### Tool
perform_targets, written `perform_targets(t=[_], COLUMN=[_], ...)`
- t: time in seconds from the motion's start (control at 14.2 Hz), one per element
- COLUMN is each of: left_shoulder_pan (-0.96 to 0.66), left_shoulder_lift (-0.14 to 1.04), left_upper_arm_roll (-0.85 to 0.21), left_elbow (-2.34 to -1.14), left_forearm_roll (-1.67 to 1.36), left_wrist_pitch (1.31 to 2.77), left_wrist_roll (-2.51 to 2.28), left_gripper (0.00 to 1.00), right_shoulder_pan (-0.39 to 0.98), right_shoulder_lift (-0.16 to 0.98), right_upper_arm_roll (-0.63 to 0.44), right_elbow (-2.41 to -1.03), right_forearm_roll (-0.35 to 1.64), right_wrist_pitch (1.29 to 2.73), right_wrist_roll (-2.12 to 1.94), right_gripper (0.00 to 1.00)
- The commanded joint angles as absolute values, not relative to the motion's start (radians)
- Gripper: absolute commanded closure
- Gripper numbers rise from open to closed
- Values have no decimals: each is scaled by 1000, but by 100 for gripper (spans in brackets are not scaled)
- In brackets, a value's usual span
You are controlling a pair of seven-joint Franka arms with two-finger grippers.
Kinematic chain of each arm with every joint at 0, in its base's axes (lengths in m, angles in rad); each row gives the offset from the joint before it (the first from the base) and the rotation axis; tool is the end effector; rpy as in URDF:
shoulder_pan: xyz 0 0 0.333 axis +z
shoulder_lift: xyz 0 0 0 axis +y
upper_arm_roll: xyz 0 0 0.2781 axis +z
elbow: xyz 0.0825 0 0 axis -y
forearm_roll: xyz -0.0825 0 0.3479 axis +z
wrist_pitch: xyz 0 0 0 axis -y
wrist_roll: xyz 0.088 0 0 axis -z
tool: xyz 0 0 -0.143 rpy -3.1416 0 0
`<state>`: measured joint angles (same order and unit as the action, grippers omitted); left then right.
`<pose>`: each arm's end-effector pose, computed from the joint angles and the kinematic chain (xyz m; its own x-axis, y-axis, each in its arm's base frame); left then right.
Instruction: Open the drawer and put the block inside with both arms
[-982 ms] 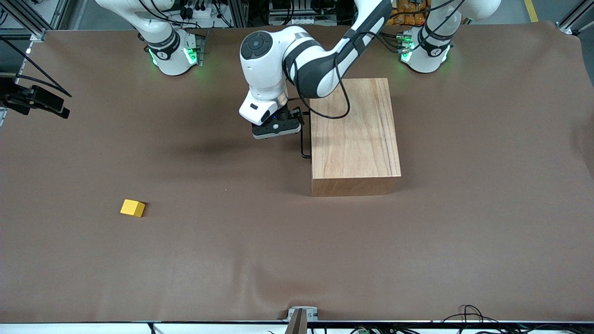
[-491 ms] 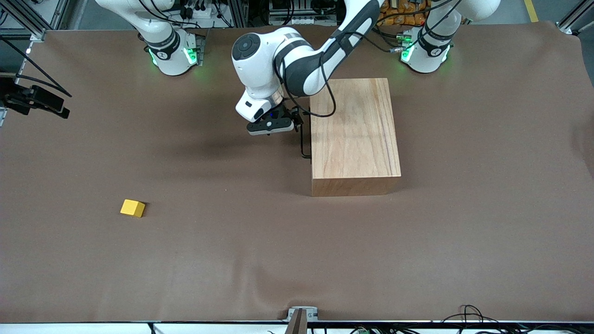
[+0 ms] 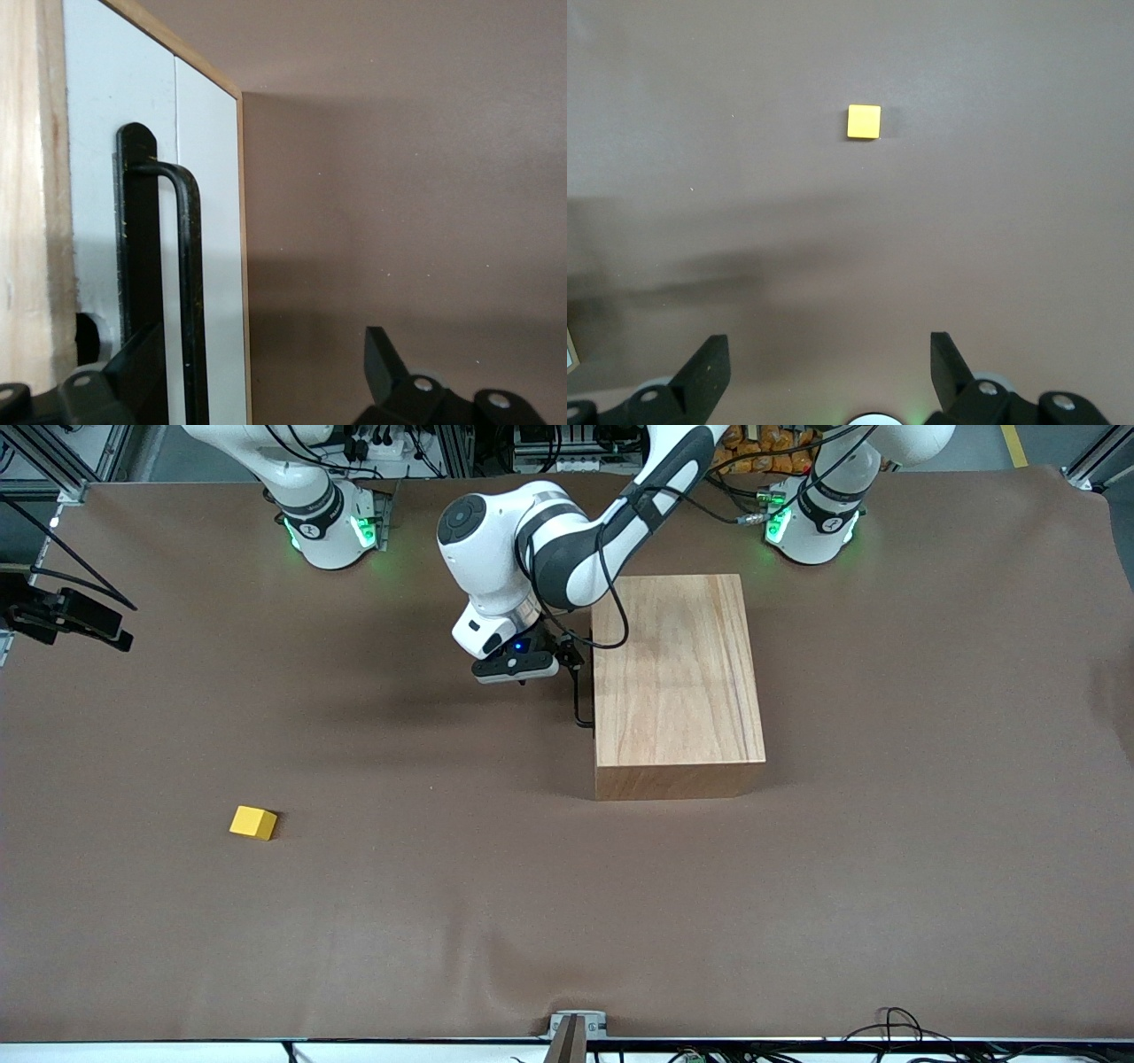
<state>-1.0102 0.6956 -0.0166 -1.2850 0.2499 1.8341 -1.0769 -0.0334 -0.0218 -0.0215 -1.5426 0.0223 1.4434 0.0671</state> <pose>0.3682 -0.5498 0.2794 0.9920 -0.0439 0.1183 -0.0148 -0.9714 -0.2370 0.4959 -0.0239 0.5633 0.9898 -0.1187 -0.0786 -0.1204 -0.9926 -0.0175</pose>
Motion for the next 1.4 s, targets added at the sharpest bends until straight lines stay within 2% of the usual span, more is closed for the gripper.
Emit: perform_targets(t=[0.0, 0.49, 1.33], left_shoulder_pan=[-1020, -1020, -1019], left_shoulder_lift=[712, 752, 775], left_upper_arm_roll=[-2, 9, 11], left_elbow=[-1255, -1255, -1253], left_forearm_roll=[273, 273, 262], left_wrist_pitch=[1812, 1836, 2022], left_wrist_roll=[-1054, -1043, -1042], left_gripper=[0, 0, 0], right_shoulder_pan=[-41, -41, -44], right_shoulder_lift=[-18, -18, -17], right_upper_arm_roll=[-15, -15, -17], right_elbow=[-1528, -1528, -1528], right_forearm_roll=[23, 23, 23], right_wrist_pitch=[1431, 1431, 1434], right_wrist_roll=[78, 78, 78], right_gripper=[0, 0, 0])
